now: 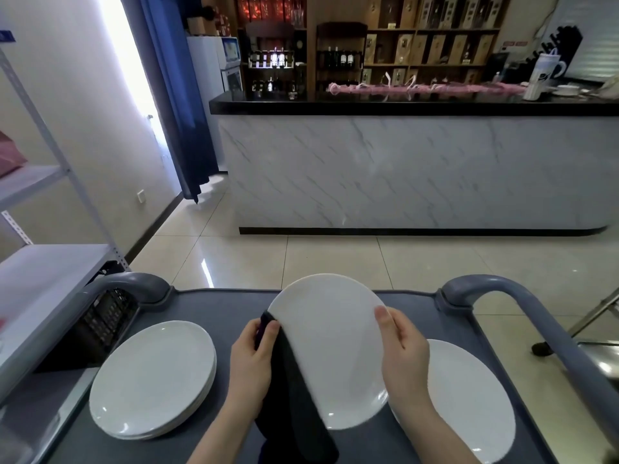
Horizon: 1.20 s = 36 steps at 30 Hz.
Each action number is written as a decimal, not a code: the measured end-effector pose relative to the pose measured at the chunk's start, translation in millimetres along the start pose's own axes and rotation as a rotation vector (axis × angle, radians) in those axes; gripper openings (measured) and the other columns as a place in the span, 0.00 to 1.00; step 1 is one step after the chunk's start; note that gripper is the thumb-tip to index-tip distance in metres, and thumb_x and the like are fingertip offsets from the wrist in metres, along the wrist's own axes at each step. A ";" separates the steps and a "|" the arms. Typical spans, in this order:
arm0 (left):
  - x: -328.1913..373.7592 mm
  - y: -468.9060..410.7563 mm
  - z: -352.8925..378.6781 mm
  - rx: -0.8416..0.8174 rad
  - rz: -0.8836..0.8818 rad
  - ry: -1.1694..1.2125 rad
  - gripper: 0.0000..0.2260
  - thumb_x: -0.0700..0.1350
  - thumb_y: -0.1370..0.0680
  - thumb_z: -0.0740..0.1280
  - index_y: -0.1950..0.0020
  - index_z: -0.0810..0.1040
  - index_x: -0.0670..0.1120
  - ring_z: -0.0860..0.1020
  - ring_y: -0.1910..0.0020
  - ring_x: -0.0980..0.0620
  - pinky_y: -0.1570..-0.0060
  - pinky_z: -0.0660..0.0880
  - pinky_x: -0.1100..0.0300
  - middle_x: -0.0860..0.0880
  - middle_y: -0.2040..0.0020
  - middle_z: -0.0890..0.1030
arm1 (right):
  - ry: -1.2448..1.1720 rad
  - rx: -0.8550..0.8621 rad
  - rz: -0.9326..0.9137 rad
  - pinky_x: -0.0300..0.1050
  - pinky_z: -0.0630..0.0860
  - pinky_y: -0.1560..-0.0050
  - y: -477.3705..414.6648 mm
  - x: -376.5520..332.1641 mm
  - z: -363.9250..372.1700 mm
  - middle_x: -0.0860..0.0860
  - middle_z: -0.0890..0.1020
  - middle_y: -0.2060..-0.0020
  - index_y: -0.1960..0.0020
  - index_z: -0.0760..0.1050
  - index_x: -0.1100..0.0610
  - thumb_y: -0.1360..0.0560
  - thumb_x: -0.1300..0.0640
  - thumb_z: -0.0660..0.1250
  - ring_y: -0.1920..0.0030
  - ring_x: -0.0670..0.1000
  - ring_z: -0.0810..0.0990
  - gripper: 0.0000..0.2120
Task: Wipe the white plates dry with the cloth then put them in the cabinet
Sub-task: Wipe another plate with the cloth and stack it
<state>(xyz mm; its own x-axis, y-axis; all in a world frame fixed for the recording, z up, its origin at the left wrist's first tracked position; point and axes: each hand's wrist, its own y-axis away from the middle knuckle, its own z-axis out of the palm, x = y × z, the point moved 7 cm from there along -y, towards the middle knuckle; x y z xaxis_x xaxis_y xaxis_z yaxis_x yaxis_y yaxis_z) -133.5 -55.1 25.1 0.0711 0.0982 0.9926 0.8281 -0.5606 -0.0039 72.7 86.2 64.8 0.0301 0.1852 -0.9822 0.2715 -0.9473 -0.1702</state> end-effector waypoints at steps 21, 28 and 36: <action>9.2 6.9 10.3 -0.131 0.154 -0.165 0.08 0.46 0.22 0.68 0.60 0.78 0.56 0.75 0.66 0.62 0.64 0.69 0.70 0.56 0.65 0.80 | 0.389 -0.549 -0.213 0.44 0.66 0.65 -19.3 -11.4 37.3 0.56 0.74 0.69 0.61 0.74 0.59 0.20 0.45 0.63 0.68 0.49 0.69 0.19; -28.0 20.8 -0.9 0.155 -0.098 0.017 0.13 0.52 0.19 0.63 0.61 0.74 0.48 0.72 0.64 0.53 0.60 0.69 0.52 0.56 0.68 0.77 | -0.026 0.109 0.157 0.43 0.64 0.65 0.9 28.4 7.5 0.49 0.67 0.71 0.64 0.69 0.61 0.19 0.47 0.62 0.68 0.47 0.64 0.21; 32.2 -6.8 -0.8 -0.110 0.217 -0.192 0.07 0.45 0.20 0.66 0.57 0.77 0.52 0.76 0.62 0.61 0.61 0.71 0.69 0.57 0.62 0.81 | 0.228 -0.310 -0.126 0.35 0.64 0.69 -25.5 -7.8 11.8 0.45 0.69 0.73 0.66 0.69 0.50 0.18 0.50 0.62 0.71 0.43 0.65 0.17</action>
<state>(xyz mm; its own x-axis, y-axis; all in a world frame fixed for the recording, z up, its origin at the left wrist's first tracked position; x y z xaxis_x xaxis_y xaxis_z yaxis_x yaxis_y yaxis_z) -137.3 -48.8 57.2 0.3520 0.1143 0.9290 0.7179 -0.6698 -0.1896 54.1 105.7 75.8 0.1812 0.3807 -0.9068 0.5627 -0.7963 -0.2219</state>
